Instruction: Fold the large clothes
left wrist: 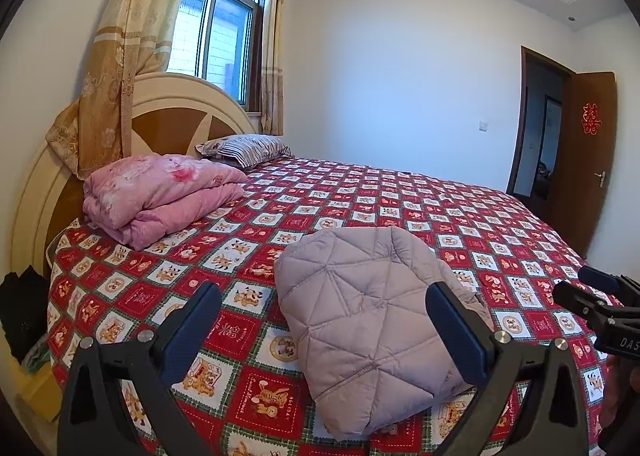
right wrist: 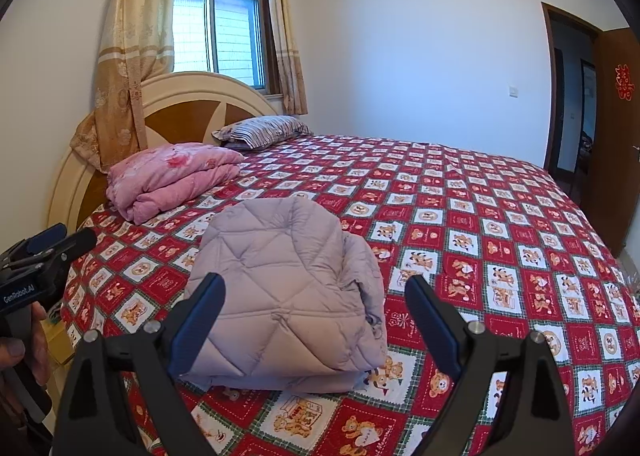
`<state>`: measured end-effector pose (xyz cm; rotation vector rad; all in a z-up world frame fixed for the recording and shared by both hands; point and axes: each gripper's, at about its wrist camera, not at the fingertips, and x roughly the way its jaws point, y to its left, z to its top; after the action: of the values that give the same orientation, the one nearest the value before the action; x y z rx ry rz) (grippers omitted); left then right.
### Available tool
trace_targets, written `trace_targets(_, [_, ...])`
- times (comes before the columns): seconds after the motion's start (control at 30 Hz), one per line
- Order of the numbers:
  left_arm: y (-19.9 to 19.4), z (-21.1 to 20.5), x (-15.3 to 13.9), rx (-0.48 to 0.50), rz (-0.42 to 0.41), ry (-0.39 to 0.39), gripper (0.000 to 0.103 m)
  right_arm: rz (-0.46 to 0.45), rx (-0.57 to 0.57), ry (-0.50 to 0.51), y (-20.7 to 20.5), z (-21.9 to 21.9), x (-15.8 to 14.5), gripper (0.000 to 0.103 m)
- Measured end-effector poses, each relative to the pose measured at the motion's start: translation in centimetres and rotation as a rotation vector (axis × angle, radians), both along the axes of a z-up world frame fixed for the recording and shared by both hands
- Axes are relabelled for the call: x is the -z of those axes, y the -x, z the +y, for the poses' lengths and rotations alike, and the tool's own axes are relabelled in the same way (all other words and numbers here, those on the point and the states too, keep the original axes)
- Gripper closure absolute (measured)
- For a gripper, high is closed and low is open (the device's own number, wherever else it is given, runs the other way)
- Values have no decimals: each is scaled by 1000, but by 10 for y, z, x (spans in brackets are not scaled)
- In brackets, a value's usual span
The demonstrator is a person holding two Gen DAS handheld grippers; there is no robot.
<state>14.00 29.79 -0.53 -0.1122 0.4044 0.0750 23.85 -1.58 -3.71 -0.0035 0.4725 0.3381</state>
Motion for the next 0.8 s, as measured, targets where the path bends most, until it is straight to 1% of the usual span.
trace_targets(0.8, [1, -6, 4, 10, 8, -2, 1, -1, -4, 4, 7, 6, 0, 9])
